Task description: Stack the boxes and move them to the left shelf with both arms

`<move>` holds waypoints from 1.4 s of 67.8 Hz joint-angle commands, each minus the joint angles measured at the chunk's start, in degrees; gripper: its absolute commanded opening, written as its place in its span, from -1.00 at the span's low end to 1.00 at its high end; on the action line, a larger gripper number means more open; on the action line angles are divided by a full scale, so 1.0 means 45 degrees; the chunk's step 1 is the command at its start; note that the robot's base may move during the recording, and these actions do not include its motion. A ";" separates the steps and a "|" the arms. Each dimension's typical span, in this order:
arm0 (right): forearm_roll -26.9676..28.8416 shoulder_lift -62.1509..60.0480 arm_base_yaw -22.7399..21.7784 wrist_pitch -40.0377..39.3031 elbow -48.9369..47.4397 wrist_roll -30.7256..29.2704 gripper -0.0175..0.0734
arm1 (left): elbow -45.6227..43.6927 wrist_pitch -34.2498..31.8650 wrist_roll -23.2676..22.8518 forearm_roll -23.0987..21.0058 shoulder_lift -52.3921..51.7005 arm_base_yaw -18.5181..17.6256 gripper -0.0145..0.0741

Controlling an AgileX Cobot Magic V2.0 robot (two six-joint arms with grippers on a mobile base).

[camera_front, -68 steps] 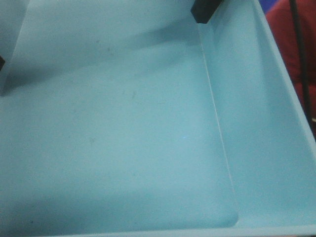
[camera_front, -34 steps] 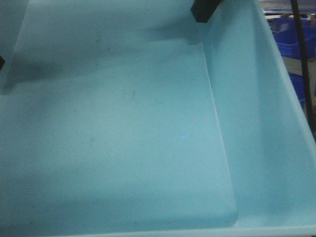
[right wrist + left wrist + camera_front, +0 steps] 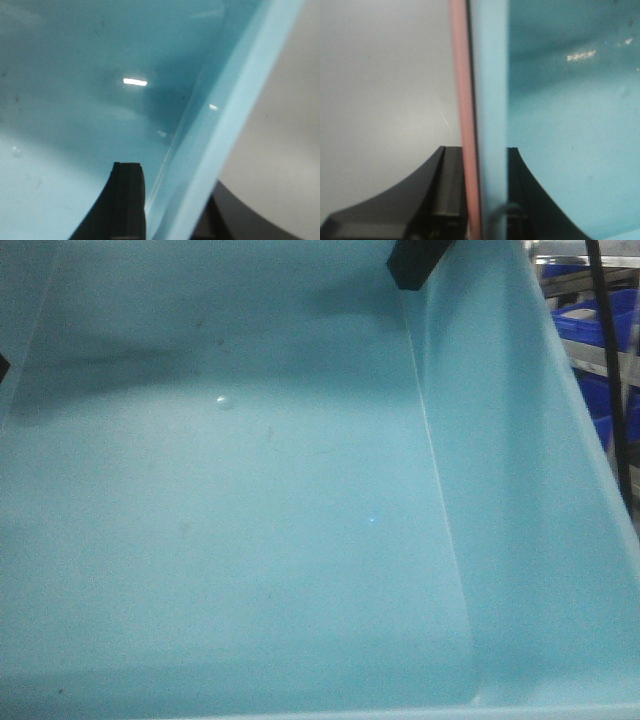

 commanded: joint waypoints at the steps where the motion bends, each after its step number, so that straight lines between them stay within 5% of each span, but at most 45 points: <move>1: 0.1412 -0.0485 0.0352 -0.1766 -0.0502 -0.0514 -0.49 | -0.0620 -0.3147 0.0090 0.0627 -0.0249 -0.0243 -0.68; 95: 0.1412 -0.0485 0.0352 -0.1768 -0.0502 -0.0514 -0.49 | -0.0620 -0.3147 0.0090 0.0627 -0.0249 -0.0243 -0.68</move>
